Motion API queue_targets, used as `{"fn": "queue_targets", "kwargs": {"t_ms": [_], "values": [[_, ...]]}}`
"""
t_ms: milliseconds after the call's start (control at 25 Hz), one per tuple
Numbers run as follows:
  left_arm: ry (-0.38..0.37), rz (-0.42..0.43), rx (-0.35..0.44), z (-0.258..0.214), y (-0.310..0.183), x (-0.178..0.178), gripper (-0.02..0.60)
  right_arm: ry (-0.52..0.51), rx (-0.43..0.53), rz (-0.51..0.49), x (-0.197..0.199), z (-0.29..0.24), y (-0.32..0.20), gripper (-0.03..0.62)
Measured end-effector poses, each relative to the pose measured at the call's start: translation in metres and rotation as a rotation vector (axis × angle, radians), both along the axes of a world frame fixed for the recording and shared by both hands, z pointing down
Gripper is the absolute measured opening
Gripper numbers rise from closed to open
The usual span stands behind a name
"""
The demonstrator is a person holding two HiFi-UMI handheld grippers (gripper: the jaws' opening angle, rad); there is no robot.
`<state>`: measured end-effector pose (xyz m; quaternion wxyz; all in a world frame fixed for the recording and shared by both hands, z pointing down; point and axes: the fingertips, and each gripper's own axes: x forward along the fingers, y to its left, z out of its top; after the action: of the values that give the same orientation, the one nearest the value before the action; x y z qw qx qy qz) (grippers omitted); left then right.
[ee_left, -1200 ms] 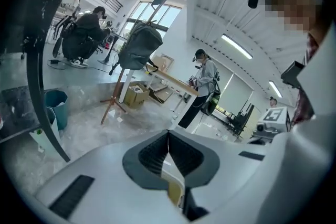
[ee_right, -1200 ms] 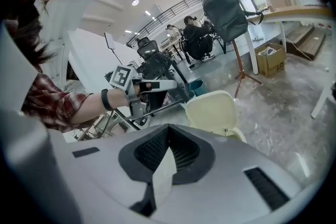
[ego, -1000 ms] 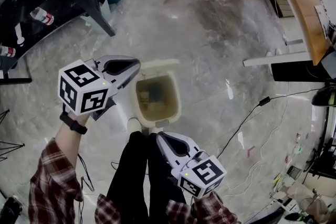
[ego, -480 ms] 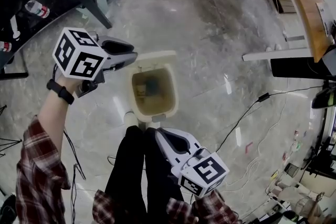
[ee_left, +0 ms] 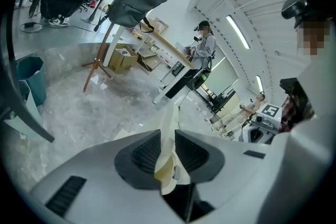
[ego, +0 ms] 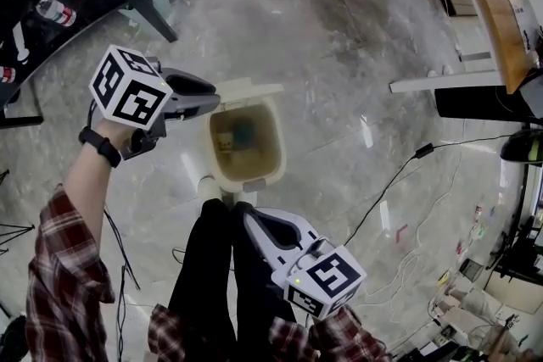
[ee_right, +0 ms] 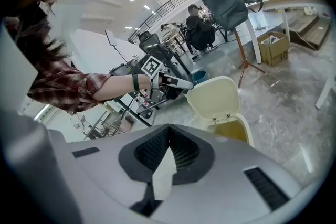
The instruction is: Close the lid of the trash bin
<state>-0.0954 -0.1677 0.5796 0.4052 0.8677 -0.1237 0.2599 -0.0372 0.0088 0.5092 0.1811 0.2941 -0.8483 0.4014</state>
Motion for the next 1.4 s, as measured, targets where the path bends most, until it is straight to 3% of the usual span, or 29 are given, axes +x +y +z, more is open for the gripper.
{"fn": "queue_targets", "kwargs": {"t_ms": [240, 640, 920, 1080, 1400], "values": [[0.011, 0.087, -0.021, 0.003, 0.052, 0.021, 0.089, -0.019, 0.010, -0.001, -0.001, -0.010, 0.005, 0.012], [0.022, -0.046, 0.032, 0.043, 0.120, 0.053, 0.086, -0.020, -0.024, 0.021, 0.017, -0.001, 0.030, 0.012], [-0.083, -0.032, 0.070, 0.095, 0.163, 0.069, 0.057, -0.034, -0.068, 0.044, 0.032, 0.019, 0.039, 0.012], [-0.140, -0.049, 0.054, 0.122, 0.173, 0.071, 0.020, -0.049, -0.101, 0.069, 0.039, 0.036, 0.045, 0.012], [-0.225, -0.010, 0.005, 0.163, 0.190, 0.081, 0.018, -0.068, -0.148, 0.118, 0.053, 0.059, 0.051, 0.012]]}}
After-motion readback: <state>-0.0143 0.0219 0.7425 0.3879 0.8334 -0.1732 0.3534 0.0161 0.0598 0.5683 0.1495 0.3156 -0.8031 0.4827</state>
